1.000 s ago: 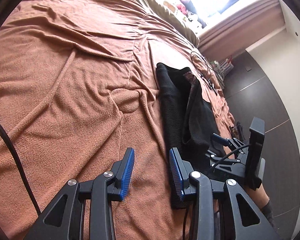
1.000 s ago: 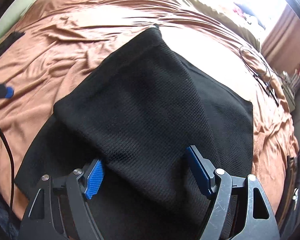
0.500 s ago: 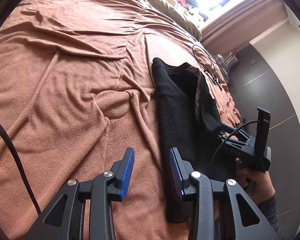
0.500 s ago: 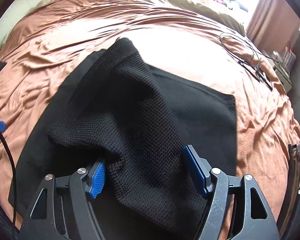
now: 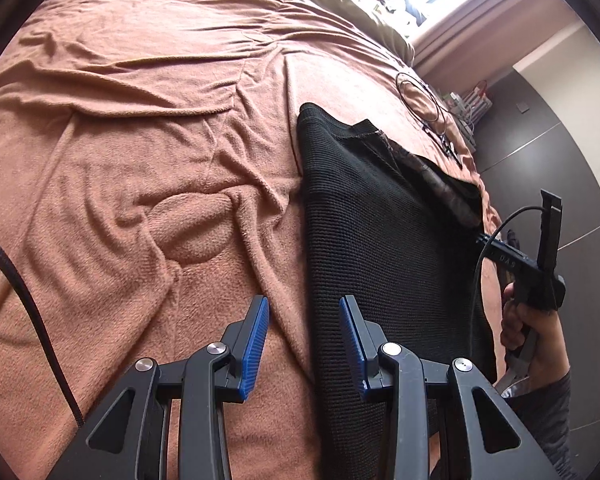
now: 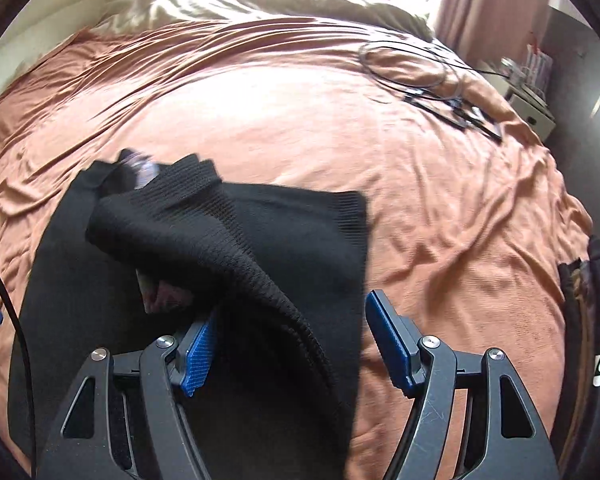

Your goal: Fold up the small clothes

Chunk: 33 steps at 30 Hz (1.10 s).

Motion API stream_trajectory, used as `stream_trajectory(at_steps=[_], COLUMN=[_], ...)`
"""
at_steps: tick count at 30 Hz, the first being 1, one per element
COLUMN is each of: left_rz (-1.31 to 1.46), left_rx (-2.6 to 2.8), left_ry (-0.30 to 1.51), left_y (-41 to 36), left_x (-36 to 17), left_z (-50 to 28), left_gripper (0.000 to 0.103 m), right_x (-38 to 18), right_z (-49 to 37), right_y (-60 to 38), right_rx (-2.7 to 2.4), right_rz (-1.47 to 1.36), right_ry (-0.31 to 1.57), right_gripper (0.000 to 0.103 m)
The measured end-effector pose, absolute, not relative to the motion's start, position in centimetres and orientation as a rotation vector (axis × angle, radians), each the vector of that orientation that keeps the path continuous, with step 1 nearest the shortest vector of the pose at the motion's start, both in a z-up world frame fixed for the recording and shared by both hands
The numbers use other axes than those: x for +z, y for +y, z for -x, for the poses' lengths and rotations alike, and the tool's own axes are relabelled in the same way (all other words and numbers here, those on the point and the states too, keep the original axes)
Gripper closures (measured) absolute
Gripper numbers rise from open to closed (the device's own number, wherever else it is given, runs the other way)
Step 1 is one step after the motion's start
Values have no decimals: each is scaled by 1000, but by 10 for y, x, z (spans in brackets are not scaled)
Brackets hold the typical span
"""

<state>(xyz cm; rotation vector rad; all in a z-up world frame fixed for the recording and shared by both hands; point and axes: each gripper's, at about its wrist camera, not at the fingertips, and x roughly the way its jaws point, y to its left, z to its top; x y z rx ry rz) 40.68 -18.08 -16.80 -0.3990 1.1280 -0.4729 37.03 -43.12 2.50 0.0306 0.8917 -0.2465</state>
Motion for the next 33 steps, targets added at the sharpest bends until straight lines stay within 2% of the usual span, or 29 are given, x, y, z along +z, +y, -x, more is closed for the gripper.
stream_trajectory(at_steps=[11, 19, 22, 24, 27, 30, 33], left_rz=[365, 367, 369, 371, 368, 358, 356], left_rx=[-457, -473, -474, -472, -468, -474, -473], left_ry=[1150, 1162, 1164, 1166, 1167, 1165, 1166], left_y=[-194, -206, -209, -209, -210, -212, -212], left_x=[-177, -183, -185, -185, -185, -184, -184], left_z=[-416, -418, -420, -421, -423, -423, -423], left_gripper=[65, 66, 69, 72, 74, 79, 79], right_x=[34, 16, 6, 1, -4, -6, -3], right_z=[-339, -337, -344, -346, -346, -339, -332], right_y=[-465, -472, -483, -491, -501, -503, -503], right_rx=[-228, -79, -67, -67, -78, -75, -78], right_rz=[-176, -273, -316, -351, -393, -401, -397], right_ry=[835, 882, 903, 897, 884, 869, 859], right_gripper=[36, 62, 79, 99, 103, 103, 103])
